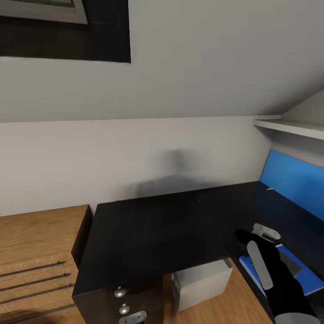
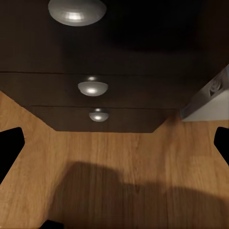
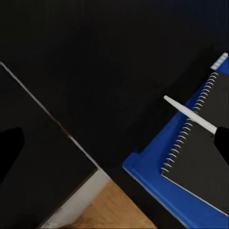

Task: In the bedroom, organize the workspace by keeping the computer under the desk, ensuring the monitor is on the desk, placing the keyboard on the desk next to the monitor, placing the mouse on the desk next to the keyboard, moving the folder from the swivel chair onto the desk next to the mouse, stacking the notebook on top of the folder with the pen on top of the notebook, and positioning the swivel chair next to the desk.

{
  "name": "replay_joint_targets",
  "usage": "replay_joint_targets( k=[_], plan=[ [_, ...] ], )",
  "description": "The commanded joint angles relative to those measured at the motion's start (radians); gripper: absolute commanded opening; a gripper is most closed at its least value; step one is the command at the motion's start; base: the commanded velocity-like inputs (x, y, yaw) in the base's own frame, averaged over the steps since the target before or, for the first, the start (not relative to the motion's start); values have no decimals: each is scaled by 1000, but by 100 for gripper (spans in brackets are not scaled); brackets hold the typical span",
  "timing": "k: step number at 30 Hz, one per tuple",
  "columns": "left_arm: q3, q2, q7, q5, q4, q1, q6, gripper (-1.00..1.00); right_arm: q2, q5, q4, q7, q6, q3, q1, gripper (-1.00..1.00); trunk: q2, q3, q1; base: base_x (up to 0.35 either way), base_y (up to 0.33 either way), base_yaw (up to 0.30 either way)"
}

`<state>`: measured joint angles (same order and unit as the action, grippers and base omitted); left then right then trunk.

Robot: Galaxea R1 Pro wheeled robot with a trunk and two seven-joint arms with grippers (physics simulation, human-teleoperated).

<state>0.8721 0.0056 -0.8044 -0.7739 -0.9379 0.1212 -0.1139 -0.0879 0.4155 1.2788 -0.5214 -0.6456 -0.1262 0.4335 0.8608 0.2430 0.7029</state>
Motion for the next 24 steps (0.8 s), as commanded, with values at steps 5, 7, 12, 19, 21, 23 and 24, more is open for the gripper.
replay_joint_targets(
  k=[5,7,12,19,21,23,24],
  plan=[
    [1,12,-3,-15,26,2,-9,100,105,7,33,-16,-22,29,-34,100,1,1,0,-165,101,-3],
    [3,13,-2,-13,64,2,-9,100,142,7,34,-18,-24,44,-41,100,1,1,0,-243,192,-59],
    [10,13,-1,-13,175,2,-11,100,189,6,-14,-18,-17,149,-127,100,1,-2,0,-257,210,-63],
    [3,15,167,-14,347,1,-12,100,187,6,-200,-4,61,202,-237,100,1,-4,0,-266,207,-3],
    [3,15,168,-14,349,1,-12,100,185,4,-253,-3,103,227,-237,100,1,-4,0,-259,101,0],
    [1,17,169,-14,350,2,-12,100,182,-1,-330,-3,182,263,-237,100,1,-4,0,-220,47,0],
    [-1,17,169,-14,353,2,-12,100,181,-5,-362,-3,224,276,-237,100,1,-4,0,-185,13,0]
  ],
)
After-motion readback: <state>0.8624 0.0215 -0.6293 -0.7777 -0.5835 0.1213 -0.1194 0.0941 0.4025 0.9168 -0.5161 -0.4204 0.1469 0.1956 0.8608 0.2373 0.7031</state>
